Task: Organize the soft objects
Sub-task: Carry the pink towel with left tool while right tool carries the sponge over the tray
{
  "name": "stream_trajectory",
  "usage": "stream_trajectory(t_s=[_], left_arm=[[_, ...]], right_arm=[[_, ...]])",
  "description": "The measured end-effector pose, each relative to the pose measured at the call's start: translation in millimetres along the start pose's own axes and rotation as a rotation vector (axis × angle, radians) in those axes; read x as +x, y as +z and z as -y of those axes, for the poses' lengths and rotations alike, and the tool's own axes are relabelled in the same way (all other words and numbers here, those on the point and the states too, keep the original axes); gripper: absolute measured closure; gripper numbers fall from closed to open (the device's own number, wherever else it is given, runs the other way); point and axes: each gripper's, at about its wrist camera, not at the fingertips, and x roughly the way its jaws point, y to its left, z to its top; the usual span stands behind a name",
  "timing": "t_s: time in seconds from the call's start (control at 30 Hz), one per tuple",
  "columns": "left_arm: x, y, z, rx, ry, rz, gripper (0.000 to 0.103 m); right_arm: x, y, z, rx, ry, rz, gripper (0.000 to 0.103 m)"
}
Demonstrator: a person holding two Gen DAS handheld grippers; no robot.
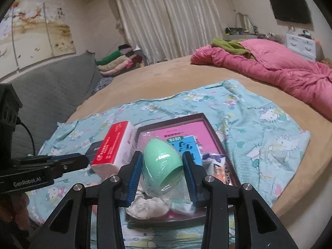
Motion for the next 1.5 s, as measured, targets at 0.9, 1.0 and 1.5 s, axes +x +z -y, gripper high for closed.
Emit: stream_trajectory(t_s=[0.9, 1.0, 1.5], left_arm=[[81, -90, -18, -0.011, -0.037, -0.364, 0.075], [85, -92, -19, -0.007, -0.028, -0.36, 0.084], [27, -46, 10, 0.044, -0.112, -0.181, 0.087]], right_arm=[[13, -13, 17, 0.06, 0.021, -0.02, 0.062], [15, -13, 21, 0.067, 0.02, -0.021, 0.062], [16, -11, 29, 0.085, 0.015, -0.019, 0.062]])
